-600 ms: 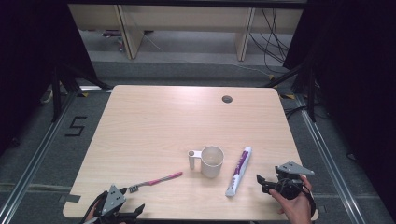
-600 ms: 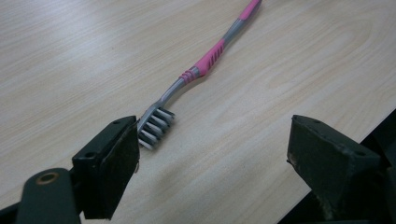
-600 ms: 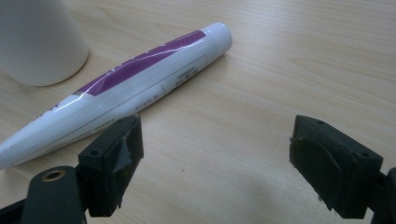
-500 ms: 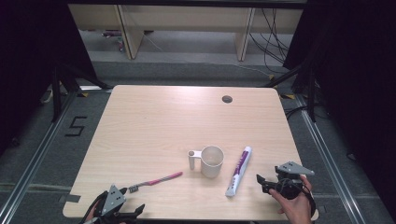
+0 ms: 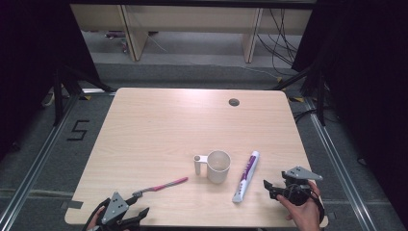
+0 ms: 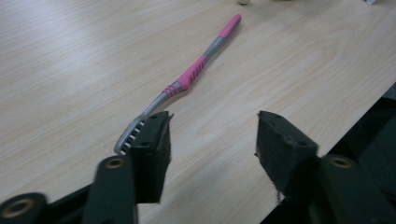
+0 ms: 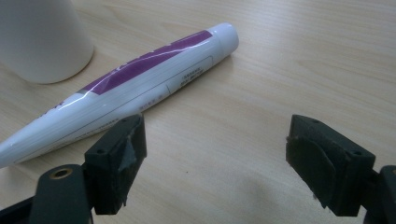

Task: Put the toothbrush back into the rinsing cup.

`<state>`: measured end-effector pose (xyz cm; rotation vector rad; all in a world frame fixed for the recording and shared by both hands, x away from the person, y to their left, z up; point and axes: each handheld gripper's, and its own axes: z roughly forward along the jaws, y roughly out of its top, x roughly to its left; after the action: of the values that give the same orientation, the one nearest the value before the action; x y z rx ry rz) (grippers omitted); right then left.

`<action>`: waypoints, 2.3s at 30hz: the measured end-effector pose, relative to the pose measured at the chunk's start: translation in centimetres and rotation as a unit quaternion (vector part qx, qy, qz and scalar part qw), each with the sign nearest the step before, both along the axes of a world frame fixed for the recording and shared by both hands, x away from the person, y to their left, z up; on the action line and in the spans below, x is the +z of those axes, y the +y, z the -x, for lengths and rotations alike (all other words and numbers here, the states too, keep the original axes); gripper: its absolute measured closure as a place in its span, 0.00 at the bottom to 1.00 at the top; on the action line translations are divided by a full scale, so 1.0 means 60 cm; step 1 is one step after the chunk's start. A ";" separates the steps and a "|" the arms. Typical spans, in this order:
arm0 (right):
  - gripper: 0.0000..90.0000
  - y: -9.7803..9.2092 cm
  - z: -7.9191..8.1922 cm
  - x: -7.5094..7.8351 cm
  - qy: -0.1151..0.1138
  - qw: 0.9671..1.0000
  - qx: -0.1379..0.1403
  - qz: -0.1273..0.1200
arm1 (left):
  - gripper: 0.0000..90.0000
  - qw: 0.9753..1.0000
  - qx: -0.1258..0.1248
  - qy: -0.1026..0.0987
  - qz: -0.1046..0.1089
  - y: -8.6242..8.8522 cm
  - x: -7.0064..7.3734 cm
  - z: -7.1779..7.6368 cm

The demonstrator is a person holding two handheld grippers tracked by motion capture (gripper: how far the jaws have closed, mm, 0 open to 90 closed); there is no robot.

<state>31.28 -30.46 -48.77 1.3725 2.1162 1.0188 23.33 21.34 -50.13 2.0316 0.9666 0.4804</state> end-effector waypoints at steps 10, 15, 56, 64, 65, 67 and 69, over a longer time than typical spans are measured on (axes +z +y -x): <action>0.25 0.001 0.000 -0.001 0.004 1.000 0.000 -0.005 | 0.99 0.999 -0.025 -0.042 -0.010 -0.031 0.008 -0.016; 0.26 0.000 -0.001 -0.002 0.000 1.000 0.002 -0.004 | 1.00 0.999 -0.033 -0.036 -0.015 -0.055 0.009 -0.034; 0.27 0.000 -0.002 -0.003 0.003 1.000 0.015 -0.005 | 0.99 0.999 -0.024 0.009 -0.040 -0.161 -0.012 -0.171; 0.27 0.003 0.000 -0.004 0.009 1.000 0.007 -0.015 | 0.99 0.998 -0.027 0.020 -0.047 -0.166 -0.019 -0.171; 0.27 0.004 0.002 -0.003 0.014 1.000 0.005 -0.022 | 0.99 0.998 -0.029 0.022 -0.050 -0.167 -0.018 -0.170; 0.27 0.004 0.001 -0.003 0.011 1.000 0.005 -0.020 | 0.99 0.998 -0.030 0.022 -0.047 -0.171 -0.020 -0.166; 0.27 0.003 0.000 -0.003 0.005 1.000 0.010 -0.016 | 0.99 0.998 -0.038 0.025 -0.048 -0.175 -0.021 -0.159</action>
<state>31.30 -30.28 -48.97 1.3778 2.1334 1.0608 32.90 10.83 -51.40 2.1675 0.9066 0.4442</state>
